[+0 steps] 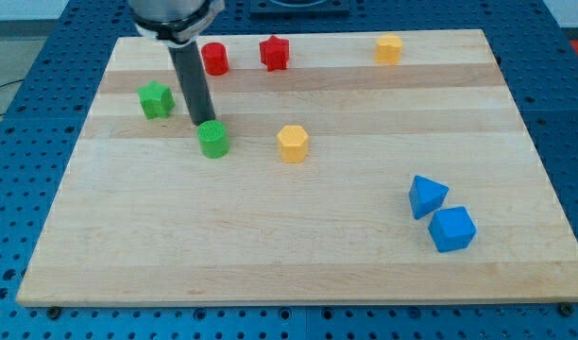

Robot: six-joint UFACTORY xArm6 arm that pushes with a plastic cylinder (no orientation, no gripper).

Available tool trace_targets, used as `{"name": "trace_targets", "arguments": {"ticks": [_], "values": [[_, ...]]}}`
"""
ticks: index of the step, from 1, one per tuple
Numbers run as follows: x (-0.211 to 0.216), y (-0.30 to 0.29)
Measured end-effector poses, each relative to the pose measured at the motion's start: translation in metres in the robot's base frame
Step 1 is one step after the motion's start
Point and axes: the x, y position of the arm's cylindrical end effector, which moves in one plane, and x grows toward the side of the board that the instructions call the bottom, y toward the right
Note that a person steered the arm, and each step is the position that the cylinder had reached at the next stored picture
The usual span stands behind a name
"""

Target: Move the red circle into the red star

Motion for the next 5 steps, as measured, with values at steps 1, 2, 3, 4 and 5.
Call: {"name": "trace_targets", "arguments": {"ticks": [1,2,3,4,5], "values": [[0.017,0.018],[0.054,0.017],[0.048,0.023],[0.026,0.035],[0.038,0.073]]}}
